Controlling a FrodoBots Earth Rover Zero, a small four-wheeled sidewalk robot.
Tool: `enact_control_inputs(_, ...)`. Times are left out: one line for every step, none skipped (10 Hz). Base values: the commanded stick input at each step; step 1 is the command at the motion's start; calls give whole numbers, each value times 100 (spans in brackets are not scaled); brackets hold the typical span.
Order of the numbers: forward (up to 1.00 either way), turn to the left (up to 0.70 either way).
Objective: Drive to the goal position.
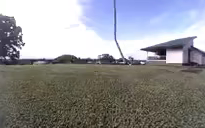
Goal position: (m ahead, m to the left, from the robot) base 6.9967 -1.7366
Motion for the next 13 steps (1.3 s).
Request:
enact_control_inputs(100,0)
enact_control_inputs(100,0)
enact_control_inputs(100,0)
enact_control_inputs(100,0)
enact_control_inputs(100,0)
enact_control_inputs(100,0)
enact_control_inputs(100,0)
enact_control_inputs(100,0)
enact_control_inputs(100,0)
enact_control_inputs(100,0)
enact_control_inputs(100,0)
enact_control_inputs(100,0)
enact_control_inputs(100,0)
